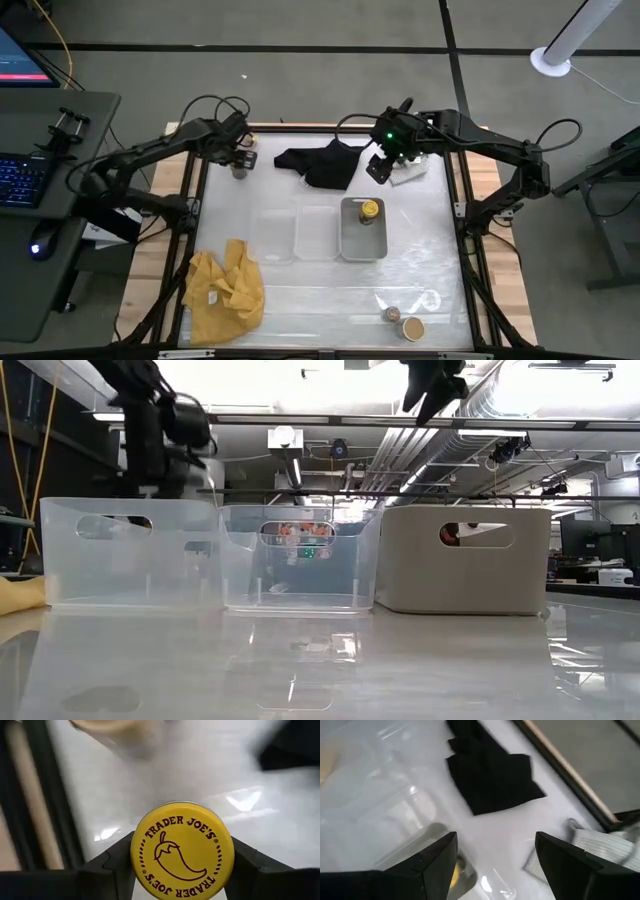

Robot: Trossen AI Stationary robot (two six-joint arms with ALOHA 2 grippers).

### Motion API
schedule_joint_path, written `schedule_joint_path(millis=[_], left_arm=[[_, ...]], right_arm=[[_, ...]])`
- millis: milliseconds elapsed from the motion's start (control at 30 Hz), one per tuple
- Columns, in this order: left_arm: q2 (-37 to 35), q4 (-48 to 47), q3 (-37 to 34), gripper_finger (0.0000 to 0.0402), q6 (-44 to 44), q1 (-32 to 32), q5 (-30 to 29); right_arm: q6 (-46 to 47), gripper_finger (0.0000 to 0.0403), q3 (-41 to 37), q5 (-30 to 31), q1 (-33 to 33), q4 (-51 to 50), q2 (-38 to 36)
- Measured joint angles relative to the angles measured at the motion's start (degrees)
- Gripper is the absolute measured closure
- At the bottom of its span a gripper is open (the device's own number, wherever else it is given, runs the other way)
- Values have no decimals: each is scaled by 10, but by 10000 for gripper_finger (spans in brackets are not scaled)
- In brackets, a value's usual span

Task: Sort spices by type
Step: Put the yellow seasoning can into the gray bin

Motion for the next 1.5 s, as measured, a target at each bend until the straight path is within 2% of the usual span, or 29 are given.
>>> schedule_joint_path(millis=[133, 233, 400, 567, 667, 833, 967, 1133, 1267, 1500], left_arm=[[-79, 27, 0, 206, -24, -63, 73], [-136, 90, 0, 206, -44, -123, 117], [-165, 258, 0, 206, -61, -238, 131], [-91, 420, 1, 206, -24, -313, 131], [-18, 451, 28, 206, 25, -334, 150], [111, 446, 128, 205, 151, -369, 182], [194, 434, 209, 203, 226, -395, 184], [274, 351, 294, 201, 290, -412, 162], [310, 322, 330, 200, 334, -419, 106], [349, 304, 343, 199, 377, -418, 98]], right_arm=[[-20, 139, 0, -49, 0, 0, 0], [-22, 139, 0, -64, 0, -1, -4], [-2, 139, 0, -70, 0, -3, -42], [70, 139, 0, -64, 0, -3, -90], [121, 139, 0, -46, 4, -3, -114], [175, 139, 0, 5, 23, -3, -131], [189, 139, 0, 21, 30, -4, -130], [184, 139, 0, 34, 35, -10, -127], [164, 139, 0, 34, 35, -10, -127], [138, 139, 0, 34, 35, -10, -127]])
